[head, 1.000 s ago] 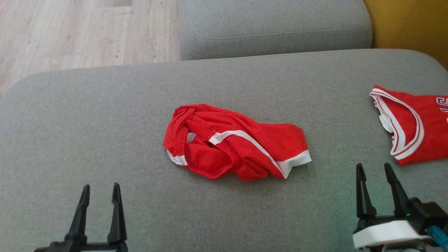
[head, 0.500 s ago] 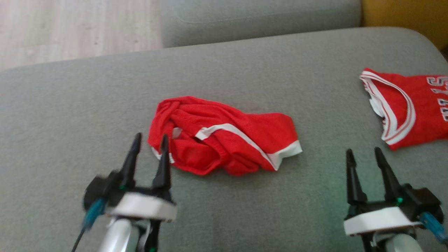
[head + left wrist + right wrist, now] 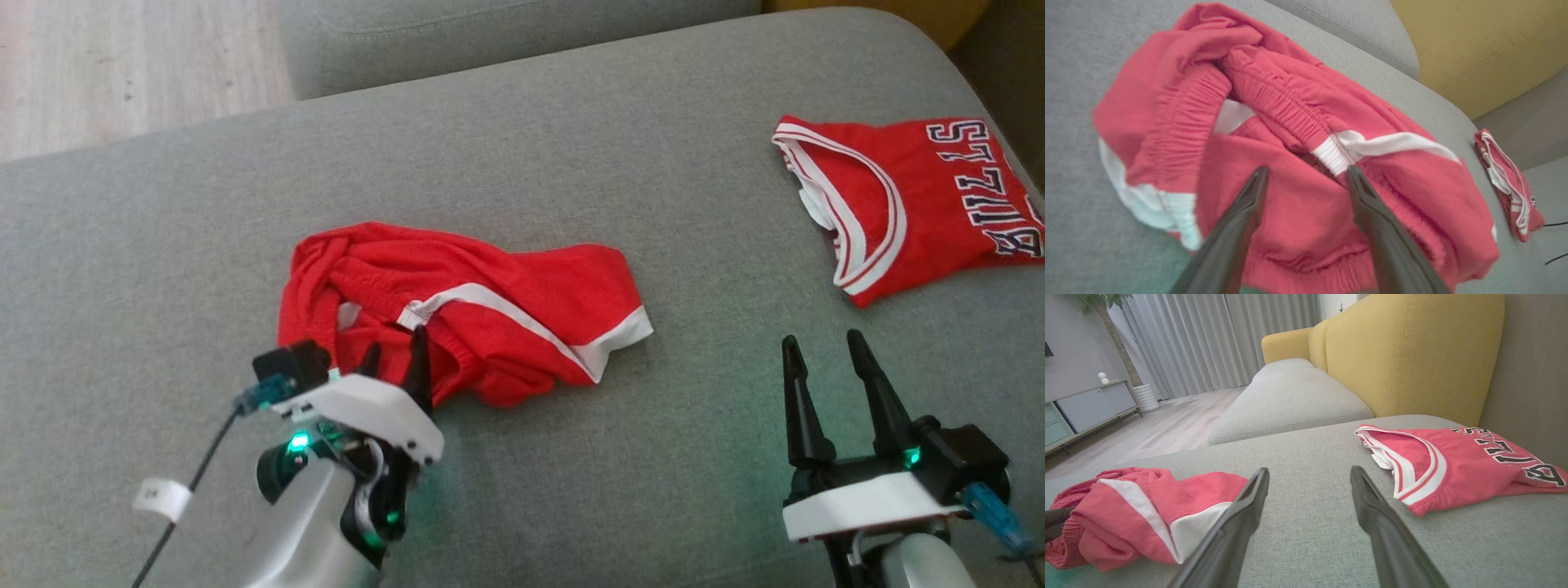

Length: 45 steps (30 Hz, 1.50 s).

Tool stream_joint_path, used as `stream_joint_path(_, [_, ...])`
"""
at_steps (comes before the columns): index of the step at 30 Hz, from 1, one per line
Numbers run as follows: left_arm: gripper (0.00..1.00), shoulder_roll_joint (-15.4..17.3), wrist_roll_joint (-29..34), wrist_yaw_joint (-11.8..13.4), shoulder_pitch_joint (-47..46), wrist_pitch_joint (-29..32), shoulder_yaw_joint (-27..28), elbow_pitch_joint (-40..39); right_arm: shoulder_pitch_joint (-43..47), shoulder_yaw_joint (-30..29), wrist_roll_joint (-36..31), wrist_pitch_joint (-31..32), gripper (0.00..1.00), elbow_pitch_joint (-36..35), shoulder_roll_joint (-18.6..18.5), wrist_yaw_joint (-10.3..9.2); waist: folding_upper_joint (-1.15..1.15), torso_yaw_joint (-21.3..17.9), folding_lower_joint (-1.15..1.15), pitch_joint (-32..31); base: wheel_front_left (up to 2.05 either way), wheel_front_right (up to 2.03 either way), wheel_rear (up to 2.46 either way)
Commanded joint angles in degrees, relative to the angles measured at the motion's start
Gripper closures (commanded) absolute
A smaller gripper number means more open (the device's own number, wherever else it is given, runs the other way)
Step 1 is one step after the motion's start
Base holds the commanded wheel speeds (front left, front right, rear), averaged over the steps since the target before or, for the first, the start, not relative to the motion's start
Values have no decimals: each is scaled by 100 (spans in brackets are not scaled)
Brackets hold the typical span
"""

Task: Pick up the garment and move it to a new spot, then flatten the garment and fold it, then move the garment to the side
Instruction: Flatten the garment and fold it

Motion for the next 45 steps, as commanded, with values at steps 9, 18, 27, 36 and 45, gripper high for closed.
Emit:
stream_joint_path(9, [0,21,-759,3,-744,-35,-232,165,-284,178,43,-61,0,-94,-37,39,0,-138,-1,84,0,0,0])
stream_joint_path(18, [83,21,-1018,-41,-1029,-187,-498,486,-340,180,43,-61,0,-60,-37,39,0,-195,-1,117,0,0,0])
stream_joint_path(27, [100,306,-748,-478,-1109,-183,-867,11,-147,-18,14,-61,0,-78,-37,39,0,21,-1,-2,0,0,0])
stream_joint_path(36, [100,2885,-107,-246,596,1209,-1470,-3980,17,-113,-41,-61,0,-116,-37,39,0,571,-1,-44,0,0,0])
stream_joint_path(45, [57,3176,75,136,2023,512,-1625,-3766,-55,-59,-50,-61,0,-37,-37,39,0,716,-1,-28,0,0,0])
